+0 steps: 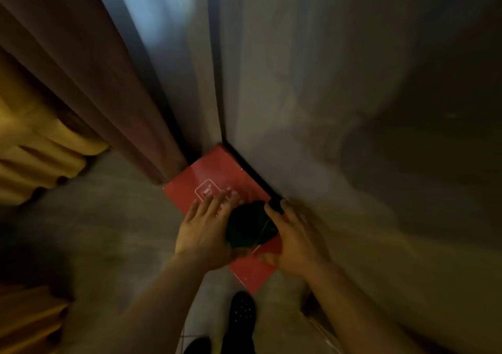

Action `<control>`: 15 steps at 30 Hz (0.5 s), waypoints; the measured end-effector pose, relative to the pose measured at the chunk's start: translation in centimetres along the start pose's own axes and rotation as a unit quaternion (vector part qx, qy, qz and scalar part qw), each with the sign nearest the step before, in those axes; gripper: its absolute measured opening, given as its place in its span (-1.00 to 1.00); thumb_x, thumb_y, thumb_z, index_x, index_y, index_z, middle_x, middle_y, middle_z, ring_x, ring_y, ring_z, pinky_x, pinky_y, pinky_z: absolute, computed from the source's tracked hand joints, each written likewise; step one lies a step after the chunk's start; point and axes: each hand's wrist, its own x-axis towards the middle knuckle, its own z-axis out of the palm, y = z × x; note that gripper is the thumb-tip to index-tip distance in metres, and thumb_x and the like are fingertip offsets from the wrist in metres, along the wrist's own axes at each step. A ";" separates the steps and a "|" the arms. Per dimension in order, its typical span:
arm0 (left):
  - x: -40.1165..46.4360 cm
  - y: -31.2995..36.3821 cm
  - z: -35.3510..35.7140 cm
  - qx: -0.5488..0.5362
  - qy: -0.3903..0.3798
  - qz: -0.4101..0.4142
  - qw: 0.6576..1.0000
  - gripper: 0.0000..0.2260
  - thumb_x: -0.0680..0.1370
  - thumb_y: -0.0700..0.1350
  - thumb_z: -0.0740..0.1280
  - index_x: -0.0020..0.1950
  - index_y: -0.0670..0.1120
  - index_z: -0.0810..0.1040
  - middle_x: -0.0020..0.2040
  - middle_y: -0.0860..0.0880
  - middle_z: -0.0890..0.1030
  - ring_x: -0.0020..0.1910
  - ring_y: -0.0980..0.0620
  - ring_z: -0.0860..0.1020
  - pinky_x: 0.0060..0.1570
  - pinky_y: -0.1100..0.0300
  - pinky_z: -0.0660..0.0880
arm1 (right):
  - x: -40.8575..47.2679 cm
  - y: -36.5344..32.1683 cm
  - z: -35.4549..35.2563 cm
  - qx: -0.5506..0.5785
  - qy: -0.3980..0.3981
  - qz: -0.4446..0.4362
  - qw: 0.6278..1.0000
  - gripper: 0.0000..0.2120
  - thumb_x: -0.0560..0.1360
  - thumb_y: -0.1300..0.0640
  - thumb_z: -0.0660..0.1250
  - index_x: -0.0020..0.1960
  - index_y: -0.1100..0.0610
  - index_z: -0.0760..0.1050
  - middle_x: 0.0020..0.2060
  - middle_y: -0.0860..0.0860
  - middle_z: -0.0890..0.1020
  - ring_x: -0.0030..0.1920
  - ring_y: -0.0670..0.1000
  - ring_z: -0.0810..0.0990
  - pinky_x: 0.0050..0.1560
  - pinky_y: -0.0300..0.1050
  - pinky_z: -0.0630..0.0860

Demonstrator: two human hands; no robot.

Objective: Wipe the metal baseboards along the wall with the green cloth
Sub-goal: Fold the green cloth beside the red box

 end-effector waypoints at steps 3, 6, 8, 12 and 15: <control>1.1 -0.2 2.7 0.000 -0.011 -0.001 1.000 0.13 0.30 0.51 0.37 0.60 0.17 -0.26 0.65 0.02 -0.03 0.62 -0.06 -0.09 0.58 -0.13 -0.09 | 1.6 0.6 2.0 -0.003 0.033 0.002 0.999 0.03 0.31 -0.33 0.44 0.57 -0.15 -0.10 0.58 0.09 -0.03 0.55 0.14 -0.10 0.48 0.11 0.05; 2.0 -0.3 4.9 -0.001 -0.010 0.000 1.000 0.14 0.32 0.48 0.39 0.59 0.16 -0.30 0.65 0.01 -0.05 0.62 -0.08 -0.10 0.58 -0.15 -0.09 | 3.1 1.0 3.3 -0.014 0.058 -0.015 0.998 0.05 0.31 -0.31 0.46 0.57 -0.15 -0.11 0.58 0.10 -0.01 0.55 0.15 -0.10 0.48 0.10 0.06; 2.4 -0.4 5.8 0.000 -0.014 -0.004 1.000 0.14 0.33 0.47 0.40 0.59 0.15 -0.31 0.65 0.01 -0.06 0.62 -0.10 -0.08 0.57 -0.13 -0.11 | 4.0 1.1 3.6 -0.027 0.061 -0.028 0.997 0.05 0.30 -0.31 0.46 0.57 -0.16 -0.11 0.57 0.10 0.01 0.55 0.17 -0.08 0.49 0.13 0.07; 2.6 -0.5 6.9 -0.010 0.011 -0.004 1.000 0.00 0.40 0.38 0.40 0.62 0.12 -0.11 0.63 0.02 0.10 0.59 -0.09 0.08 0.52 -0.09 0.10 | 4.8 1.0 4.2 -0.051 0.043 -0.047 0.997 -0.12 0.38 -0.12 0.48 0.55 -0.17 0.06 0.54 0.07 0.14 0.51 0.18 0.06 0.45 0.17 0.18; 2.7 -0.4 7.0 -0.008 0.033 -0.009 0.999 -0.27 0.48 0.14 0.44 0.55 0.10 0.17 0.50 0.02 0.32 0.43 -0.08 0.32 0.32 -0.03 0.37 | 4.9 0.6 4.4 -0.054 0.075 -0.045 0.995 -0.44 0.43 0.08 0.44 0.40 -0.07 0.39 0.37 0.08 0.37 0.32 0.17 0.30 0.25 0.09 0.39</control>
